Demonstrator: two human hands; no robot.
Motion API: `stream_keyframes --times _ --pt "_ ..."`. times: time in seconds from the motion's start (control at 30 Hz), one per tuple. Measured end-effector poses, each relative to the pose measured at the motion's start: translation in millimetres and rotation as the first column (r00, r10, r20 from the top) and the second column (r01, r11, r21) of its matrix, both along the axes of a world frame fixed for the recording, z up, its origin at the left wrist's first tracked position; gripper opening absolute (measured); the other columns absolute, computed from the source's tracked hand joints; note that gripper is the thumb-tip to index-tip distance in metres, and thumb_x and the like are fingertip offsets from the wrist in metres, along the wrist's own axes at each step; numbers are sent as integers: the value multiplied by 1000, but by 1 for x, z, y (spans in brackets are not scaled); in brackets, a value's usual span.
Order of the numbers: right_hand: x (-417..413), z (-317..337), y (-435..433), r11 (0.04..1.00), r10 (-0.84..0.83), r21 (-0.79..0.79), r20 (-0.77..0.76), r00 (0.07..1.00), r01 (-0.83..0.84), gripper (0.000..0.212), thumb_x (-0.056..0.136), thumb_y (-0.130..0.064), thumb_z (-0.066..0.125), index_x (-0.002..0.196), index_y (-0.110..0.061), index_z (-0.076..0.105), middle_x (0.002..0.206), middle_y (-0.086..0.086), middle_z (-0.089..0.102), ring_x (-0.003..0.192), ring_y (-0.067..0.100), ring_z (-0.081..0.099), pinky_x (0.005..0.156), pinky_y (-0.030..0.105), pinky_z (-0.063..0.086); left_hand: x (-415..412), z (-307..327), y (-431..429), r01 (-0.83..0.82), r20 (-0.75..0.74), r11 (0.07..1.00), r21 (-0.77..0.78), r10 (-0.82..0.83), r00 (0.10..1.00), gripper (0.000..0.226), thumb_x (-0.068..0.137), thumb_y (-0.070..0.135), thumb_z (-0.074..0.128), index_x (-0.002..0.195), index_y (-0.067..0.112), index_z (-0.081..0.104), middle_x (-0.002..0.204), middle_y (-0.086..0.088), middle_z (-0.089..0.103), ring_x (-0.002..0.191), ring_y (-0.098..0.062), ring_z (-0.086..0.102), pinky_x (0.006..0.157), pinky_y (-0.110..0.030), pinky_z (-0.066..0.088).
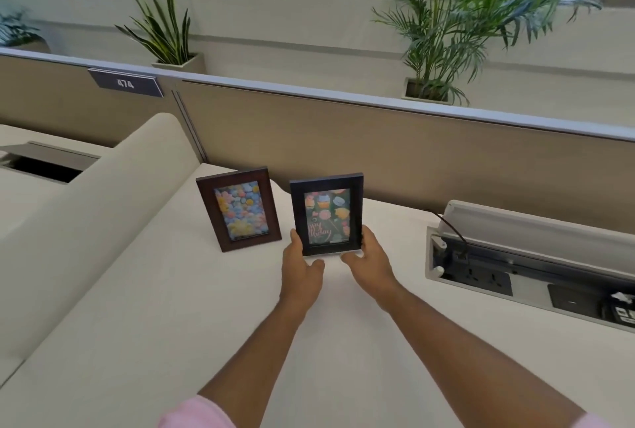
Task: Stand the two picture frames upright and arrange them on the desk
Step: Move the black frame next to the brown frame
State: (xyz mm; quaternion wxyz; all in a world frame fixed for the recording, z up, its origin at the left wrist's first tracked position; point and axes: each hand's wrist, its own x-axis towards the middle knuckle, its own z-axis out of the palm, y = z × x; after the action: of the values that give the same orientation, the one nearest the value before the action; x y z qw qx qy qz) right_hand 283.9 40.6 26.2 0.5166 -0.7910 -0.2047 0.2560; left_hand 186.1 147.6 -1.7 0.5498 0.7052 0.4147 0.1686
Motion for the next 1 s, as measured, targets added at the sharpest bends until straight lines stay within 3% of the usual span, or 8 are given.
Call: stream_keyframes --times 0.2,0.37,0.6,1.0 --pt "17 -1 24 999 3 -34 -1 1000 -3 57 94 -6 64 144 -27 47 141 -2 60 121 16 58 93 28 47 14 -8 23 -17 -2 1000 1 17 1000 86 98 4 61 168 28 17 161 -4 43 149 -25 44 122 -47 45" --pt "28 5 39 997 34 -68 10 999 -33 60 96 -3 63 149 -22 43 149 3 56 135 24 54 108 40 49 23 -3 38 -28 -9 1000 -8 28 1000 87 99 2 59 169 27 13 163 -6 36 150 -27 42 122 -46 44" --pt "35 1 48 992 81 -102 14 997 -79 68 89 6 56 150 -22 43 143 2 59 115 14 53 94 29 44 26 -13 46 -62 -11 998 -21 61 998 93 97 -1 61 169 27 9 167 -6 32 151 -26 39 123 -43 42" --pt "45 -1 55 987 109 -115 -24 994 -111 77 89 7 55 155 -29 35 145 -1 57 115 14 51 91 29 44 28 -28 49 -25 -96 999 36 28 995 114 87 2 69 167 42 -2 170 -3 31 151 -29 37 123 -55 40"
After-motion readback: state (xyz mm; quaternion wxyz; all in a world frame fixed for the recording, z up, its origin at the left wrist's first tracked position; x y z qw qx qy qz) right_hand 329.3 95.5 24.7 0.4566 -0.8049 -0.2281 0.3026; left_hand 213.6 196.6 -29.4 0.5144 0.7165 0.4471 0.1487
